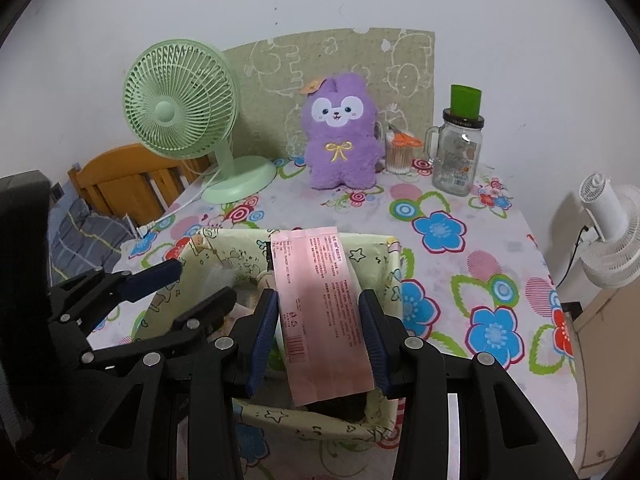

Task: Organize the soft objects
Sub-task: 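Lower the pink pack with the right gripper while the left lowers the clear item, both opening, then withdraw both open grippers up and away from the yellow box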

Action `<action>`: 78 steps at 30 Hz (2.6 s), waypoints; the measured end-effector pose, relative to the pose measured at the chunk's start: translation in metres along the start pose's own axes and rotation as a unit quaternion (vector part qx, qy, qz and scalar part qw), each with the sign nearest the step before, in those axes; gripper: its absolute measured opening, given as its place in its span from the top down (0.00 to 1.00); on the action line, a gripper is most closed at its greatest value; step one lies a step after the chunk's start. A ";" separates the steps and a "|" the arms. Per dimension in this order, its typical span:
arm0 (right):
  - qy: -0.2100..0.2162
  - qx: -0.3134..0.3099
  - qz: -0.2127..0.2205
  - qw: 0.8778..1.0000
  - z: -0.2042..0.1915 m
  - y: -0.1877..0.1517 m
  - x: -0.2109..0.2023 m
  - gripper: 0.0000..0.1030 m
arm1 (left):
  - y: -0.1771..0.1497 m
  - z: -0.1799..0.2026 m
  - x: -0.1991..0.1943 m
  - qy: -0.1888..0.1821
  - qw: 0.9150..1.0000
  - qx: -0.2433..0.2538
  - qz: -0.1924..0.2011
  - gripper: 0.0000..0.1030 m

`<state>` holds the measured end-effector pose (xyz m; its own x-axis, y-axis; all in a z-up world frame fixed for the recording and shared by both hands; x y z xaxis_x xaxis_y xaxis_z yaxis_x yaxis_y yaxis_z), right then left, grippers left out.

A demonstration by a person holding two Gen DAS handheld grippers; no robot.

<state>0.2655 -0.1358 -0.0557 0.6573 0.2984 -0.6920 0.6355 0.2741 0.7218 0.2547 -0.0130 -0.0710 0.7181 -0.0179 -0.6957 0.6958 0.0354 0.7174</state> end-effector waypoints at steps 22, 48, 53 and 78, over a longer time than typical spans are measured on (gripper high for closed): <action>0.027 -0.024 -0.030 0.999 -0.027 -0.001 0.036 0.38 | -0.022 -0.006 -0.009 -0.009 1.000 0.000 -0.016 0.16; -0.022 -0.012 -0.012 1.000 -0.024 -0.026 -0.026 0.25 | -0.046 0.001 -0.055 -0.025 0.999 -0.020 0.005 0.06; -0.027 -0.008 -0.007 1.000 -0.024 -0.033 -0.039 0.25 | -0.052 0.003 -0.067 -0.028 0.999 -0.022 0.011 0.06; -0.059 0.012 0.018 0.998 -0.022 -0.063 -0.096 0.16 | -0.074 -0.002 -0.112 -0.025 0.998 -0.032 0.038 0.00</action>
<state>0.1535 -0.1614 -0.0347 0.7216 0.1981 -0.6633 0.6196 0.2425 0.7465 0.1227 -0.0111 -0.0459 0.7691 -0.0622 -0.6361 0.6389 0.1028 0.7624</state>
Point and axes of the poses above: each gripper's, at about its wrist camera, not at the fingertips, and x roughly the way its jaws point, z to its right, y to its top, the point moved 2 cm from there along x, roughly the way its jaws point, and after that the axes turned 10 degrees about -x, right-handed, at the moved point
